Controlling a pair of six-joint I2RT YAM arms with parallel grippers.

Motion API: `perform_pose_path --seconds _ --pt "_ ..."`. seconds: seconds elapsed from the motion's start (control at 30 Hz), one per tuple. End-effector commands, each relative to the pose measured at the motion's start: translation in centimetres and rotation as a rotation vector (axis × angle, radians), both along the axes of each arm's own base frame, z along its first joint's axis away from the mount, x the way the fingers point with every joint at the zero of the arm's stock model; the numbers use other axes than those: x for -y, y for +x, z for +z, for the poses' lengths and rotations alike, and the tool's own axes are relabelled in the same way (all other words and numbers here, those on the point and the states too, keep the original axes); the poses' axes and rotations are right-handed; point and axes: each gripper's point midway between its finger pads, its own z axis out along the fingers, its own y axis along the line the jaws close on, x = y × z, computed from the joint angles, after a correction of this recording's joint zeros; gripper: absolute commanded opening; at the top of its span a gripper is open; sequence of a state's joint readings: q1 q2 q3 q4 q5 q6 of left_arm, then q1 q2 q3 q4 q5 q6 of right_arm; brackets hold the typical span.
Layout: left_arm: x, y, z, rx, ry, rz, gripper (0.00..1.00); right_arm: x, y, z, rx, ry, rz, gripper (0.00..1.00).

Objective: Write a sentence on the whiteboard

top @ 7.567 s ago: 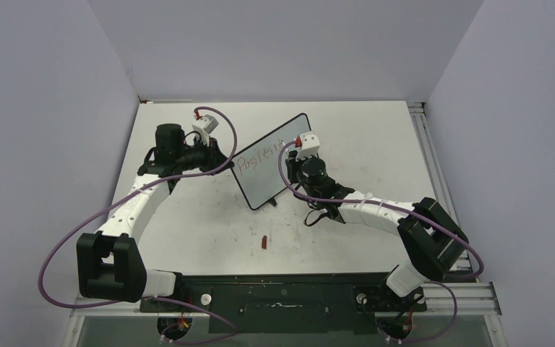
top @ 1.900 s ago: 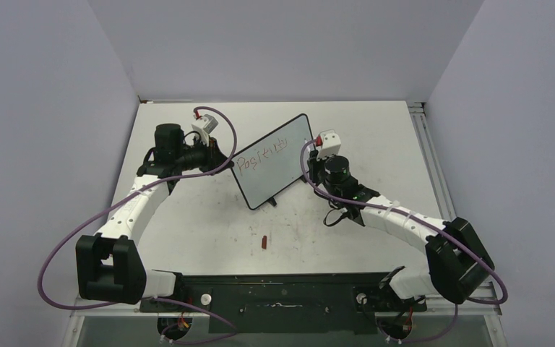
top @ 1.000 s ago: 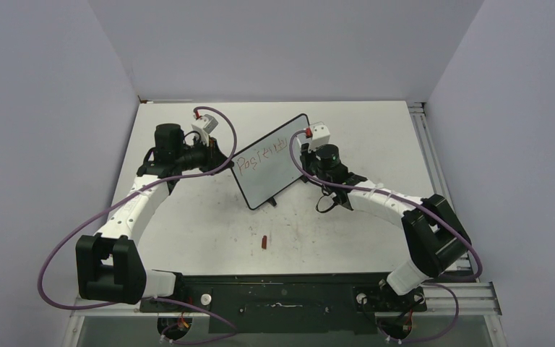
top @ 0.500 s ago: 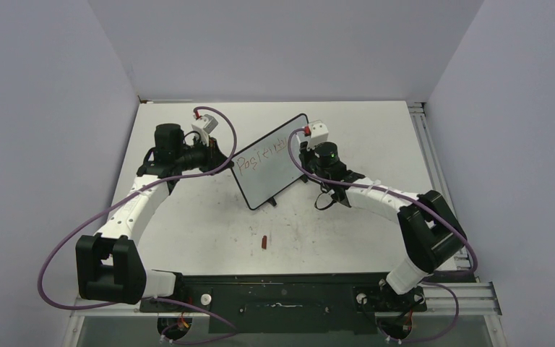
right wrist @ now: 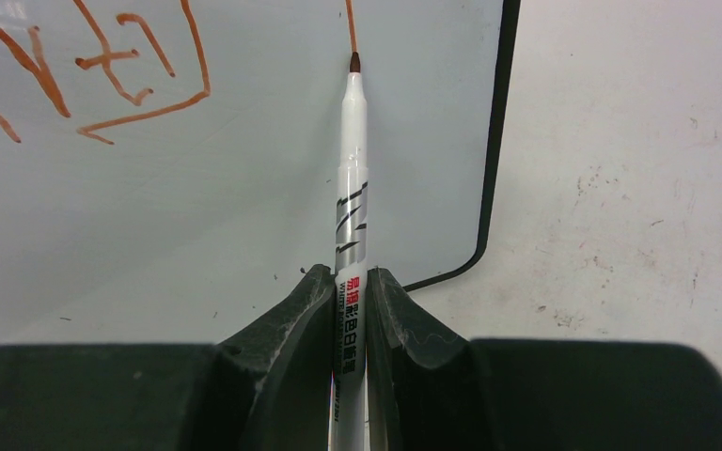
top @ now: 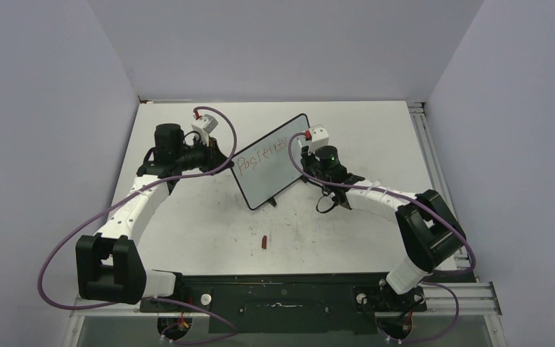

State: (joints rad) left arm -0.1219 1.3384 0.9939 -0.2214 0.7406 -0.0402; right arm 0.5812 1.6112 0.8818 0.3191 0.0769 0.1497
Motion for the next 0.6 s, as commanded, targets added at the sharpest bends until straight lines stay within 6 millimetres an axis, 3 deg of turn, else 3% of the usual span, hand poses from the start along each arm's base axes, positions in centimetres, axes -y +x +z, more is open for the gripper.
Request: perform_pose_path --seconds 0.0,0.17,0.57 --pt "0.0 0.7 2.8 0.108 -0.01 -0.01 0.0 -0.2 -0.2 1.5 0.034 0.047 0.012 0.05" --pt "0.0 0.7 2.8 0.108 -0.01 -0.01 0.0 0.1 -0.2 2.0 0.043 0.048 0.001 0.05" --pt "0.0 0.6 2.9 0.111 -0.012 -0.009 0.0 0.1 0.1 6.3 0.125 0.073 -0.018 0.05"
